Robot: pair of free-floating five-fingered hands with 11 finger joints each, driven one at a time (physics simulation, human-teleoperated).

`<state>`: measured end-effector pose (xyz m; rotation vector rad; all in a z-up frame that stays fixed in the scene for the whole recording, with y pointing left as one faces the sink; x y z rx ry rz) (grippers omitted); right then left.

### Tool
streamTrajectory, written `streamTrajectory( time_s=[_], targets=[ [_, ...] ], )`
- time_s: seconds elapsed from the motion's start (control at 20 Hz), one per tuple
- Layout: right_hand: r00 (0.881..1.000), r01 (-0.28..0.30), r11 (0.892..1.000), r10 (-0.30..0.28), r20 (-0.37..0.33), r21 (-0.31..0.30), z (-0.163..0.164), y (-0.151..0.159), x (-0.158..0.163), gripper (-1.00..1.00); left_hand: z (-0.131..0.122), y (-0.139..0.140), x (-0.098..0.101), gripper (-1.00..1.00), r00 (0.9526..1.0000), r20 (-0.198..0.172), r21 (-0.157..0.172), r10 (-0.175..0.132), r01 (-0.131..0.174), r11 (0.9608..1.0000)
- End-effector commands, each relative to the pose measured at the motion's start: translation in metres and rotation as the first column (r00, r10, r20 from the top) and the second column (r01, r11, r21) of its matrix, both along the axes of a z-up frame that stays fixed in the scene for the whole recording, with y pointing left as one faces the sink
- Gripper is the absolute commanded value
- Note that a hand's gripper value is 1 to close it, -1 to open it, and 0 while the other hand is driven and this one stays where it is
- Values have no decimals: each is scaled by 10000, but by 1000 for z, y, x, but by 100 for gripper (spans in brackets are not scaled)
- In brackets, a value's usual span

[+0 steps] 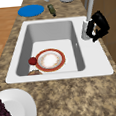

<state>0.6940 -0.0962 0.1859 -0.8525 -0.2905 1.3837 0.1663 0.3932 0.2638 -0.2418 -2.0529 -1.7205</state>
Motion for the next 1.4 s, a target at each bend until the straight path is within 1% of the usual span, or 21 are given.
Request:
streamTrajectory(
  time_s=[0.0, 0.1, 0.15, 0.25, 0.35, 0.55, 0.65, 0.7, 0.8, 0.85, 0.9, 0.95, 1.0, 1.05, 1.15, 1.2, 1.25, 1.3, 1.35],
  targets=[
    [9998, 7, 9923, 19, 210, -1236, 4, 19, 0, 100, 0, 0, 0, 0, 10000, 0, 0, 0, 0, 10000],
    [9995, 283, 9832, -247, 219, -1803, 4, 23, 0, 100, 0, 0, 0, 0, 10000, 0, 0, 0, 0, 10000],
    [9992, 376, 9765, -335, 233, -2120, 5, 26, 0, 100, 0, 0, 0, 0, 10000, 0, 0, 0, 0, 10000],
    [9990, 432, 9592, -383, 229, -2795, 8, 33, -1, 100, 0, 0, 0, 0, 10000, 0, 0, 0, 0, 10000],
    [9990, 442, 9405, -386, 234, -3369, 12, 41, -2, 100, 0, 0, 0, 0, 10000, 0, 0, 0, 0, 10000],
    [9989, 461, 9016, -379, 276, -4301, 20, 60, -2, 100, 0, 0, 0, 0, 10000, 0, 0, 0, 0, 10000],
    [9989, 467, 8815, -374, 291, -4699, 24, 71, -2, 100, 0, 0, 0, 0, 10000, 0, 0, 0, 0, 10000],
    [9989, 467, 8689, -373, 290, -4927, 25, 76, -1, 100, 0, 0, 0, 0, 10000, 0, 0, 0, 0, 10000],
    [9988, 484, 8217, -356, 337, -5679, 22, 86, -2, 100, 0, 0, 0, 0, 10000, 0, 0, 0, 0, 10000],
    [9988, 491, 8064, -351, 351, -5894, 21, 89, -2, 100, 0, 0, 0, 0, 10000, 0, 0, 0, 0, 10000],
    [9984, 566, 8001, -406, 402, -5971, 21, 89, -2, 100, 0, 0, 0, 0, 10000, 0, 0, 0, 0, 10000],
    [9972, 739, 7863, -533, 519, -6135, 21, 89, -2, 100, 0, 0, 0, 0, 10000, 0, 0, 0, 0, 10000],
    [9953, 963, 7660, -695, 671, -6356, 21, 90, -2, 100, 0, 0, 0, 0, 10000, 0, 0, 0, 0, 10000],
    [9926, 1213, 7410, -872, 844, -6604, 22, 91, -3, 100, 0, 0, 0, 0, 10000, 0, 0, 0, 0, 10000],
    [9854, 1704, 6857, -1188, 1222, -7076, 22, 93, -4, 100, 0, 0, 0, 0, 10000, 0, 0, 0, 0, 10000],
    [9817, 1906, 6623, -1291, 1401, -7246, 22, 93, -4, 100, 0, 0, 0, 0, 10000, 0, 0, 0, 0, 10000],
    [9784, 2066, 6423, -1359, 1556, -7381, 22, 94, -4, 100, 0, 0, 0, 0, 10000, 0, 0, 0, 0, 10000],
    [9752, 2212, 6200, -1426, 1691, -7528, 22, 95, -4, 100, 0, 0, 0, 0, 10000, 0, 0, 0, 0, 10000],
    [9703, 2420, 5926, -1536, 1871, -7683, 22, 95, -5, 100, 0, 0, 0, 0, 10000, 0, 0, 0, 0, 10000]
  ],
)
